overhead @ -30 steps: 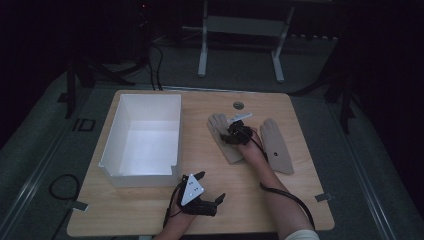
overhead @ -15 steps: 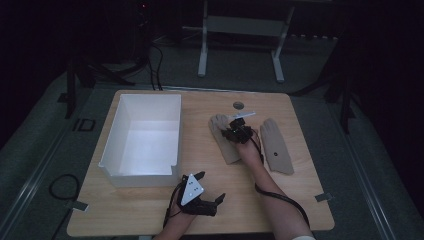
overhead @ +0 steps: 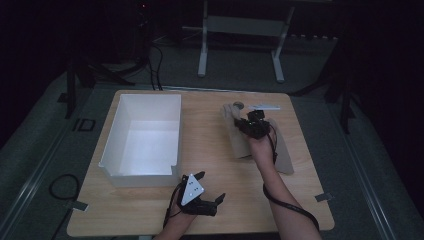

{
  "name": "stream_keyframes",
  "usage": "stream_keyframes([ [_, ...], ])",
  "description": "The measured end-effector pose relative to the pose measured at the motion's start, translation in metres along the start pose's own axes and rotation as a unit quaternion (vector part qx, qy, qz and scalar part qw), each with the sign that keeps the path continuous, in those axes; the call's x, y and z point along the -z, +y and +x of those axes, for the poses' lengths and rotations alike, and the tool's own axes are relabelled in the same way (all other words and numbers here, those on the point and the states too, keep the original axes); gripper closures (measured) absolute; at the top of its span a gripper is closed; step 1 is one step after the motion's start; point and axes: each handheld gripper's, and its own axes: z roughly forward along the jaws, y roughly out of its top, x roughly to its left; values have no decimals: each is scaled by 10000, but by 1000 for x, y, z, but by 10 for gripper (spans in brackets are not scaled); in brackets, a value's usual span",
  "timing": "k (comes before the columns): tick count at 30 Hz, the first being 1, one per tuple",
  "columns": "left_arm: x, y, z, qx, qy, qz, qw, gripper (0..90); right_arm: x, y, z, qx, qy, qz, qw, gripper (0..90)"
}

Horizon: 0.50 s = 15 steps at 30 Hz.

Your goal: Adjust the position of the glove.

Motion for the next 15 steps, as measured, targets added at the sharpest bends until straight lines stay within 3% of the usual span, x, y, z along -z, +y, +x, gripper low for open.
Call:
stream_keyframes([
  [7, 0, 0, -1, -16, 19, 13, 10000, 29, 28, -13, 4, -91, -349, -114, 9993, 796],
  [9, 0, 0, -1, -16, 18, 17, 10000, 29, 30, -15, 3, -124, -368, -82, 9992, 796],
  [10, 0, 0, -1, -17, 18, 20, 10000, 30, 32, -21, 2, -260, -381, -71, 9989, 796],
  [15, -1, 0, -2, -70, 8, 32, 10000, 30, 25, -49, 3, -355, -520, 33, 9980, 795],
])
